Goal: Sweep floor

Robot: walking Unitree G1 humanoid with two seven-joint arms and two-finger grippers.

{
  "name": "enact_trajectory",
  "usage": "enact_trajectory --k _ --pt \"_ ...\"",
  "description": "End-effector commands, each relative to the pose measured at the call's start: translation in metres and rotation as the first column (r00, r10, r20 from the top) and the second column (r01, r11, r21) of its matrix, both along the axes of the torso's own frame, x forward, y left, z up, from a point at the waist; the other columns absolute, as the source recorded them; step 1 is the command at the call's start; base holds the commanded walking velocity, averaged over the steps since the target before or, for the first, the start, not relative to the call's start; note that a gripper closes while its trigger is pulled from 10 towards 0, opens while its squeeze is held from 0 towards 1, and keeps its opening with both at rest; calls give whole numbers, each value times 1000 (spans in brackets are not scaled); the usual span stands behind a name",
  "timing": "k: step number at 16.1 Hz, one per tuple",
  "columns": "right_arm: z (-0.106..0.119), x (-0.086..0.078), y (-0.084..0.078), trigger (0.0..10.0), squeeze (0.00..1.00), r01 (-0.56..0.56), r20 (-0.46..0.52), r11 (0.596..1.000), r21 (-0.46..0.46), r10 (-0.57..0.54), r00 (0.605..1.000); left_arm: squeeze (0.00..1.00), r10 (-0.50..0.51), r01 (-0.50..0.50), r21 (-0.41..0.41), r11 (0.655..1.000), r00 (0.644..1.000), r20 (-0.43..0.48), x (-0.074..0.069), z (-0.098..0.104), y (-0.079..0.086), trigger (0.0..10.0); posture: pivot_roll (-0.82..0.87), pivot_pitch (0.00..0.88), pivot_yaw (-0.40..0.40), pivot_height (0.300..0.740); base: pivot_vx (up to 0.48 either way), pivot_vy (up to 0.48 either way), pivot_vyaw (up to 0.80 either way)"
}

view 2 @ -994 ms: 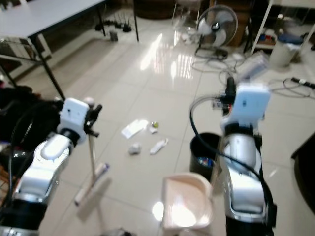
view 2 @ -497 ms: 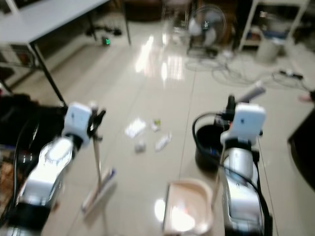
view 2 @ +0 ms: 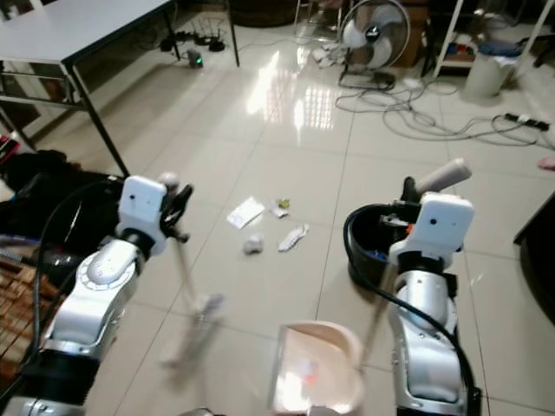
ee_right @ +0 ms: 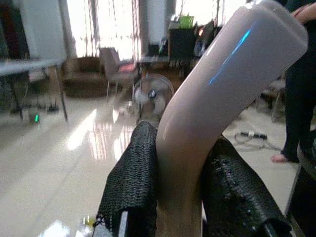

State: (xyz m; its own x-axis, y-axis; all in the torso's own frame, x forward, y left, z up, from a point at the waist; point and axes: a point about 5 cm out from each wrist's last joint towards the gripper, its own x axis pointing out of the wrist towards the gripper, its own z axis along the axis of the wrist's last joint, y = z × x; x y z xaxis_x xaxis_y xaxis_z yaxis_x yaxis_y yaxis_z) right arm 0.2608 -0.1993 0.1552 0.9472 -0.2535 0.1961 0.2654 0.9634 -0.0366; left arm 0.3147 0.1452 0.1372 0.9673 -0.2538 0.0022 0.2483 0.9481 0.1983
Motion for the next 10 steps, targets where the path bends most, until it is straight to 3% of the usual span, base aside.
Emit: enact_trajectory --k 1,3,6,10 --pt "4 2 10 10000 0 -42 3 999 4 42 999 0 41 -43 44 998 998 52 4 10 11 10000 -114 53 62 740 0 0 0" --pt "8 3 12 10000 0 -42 24 997 62 41 999 0 58 -59 25 998 997 42 7 11 10 10000 -115 54 62 740 0 0 0" --pt "12 5 12 10000 0 -44 18 998 42 43 999 0 65 -66 7 998 997 50 9 13 10 10000 -121 55 67 740 0 0 -556" --pt "13 8 15 10000 0 -58 -11 998 32 58 998 0 65 -65 1 998 997 53 10 13 8 10000 -127 57 76 740 273 0 0"
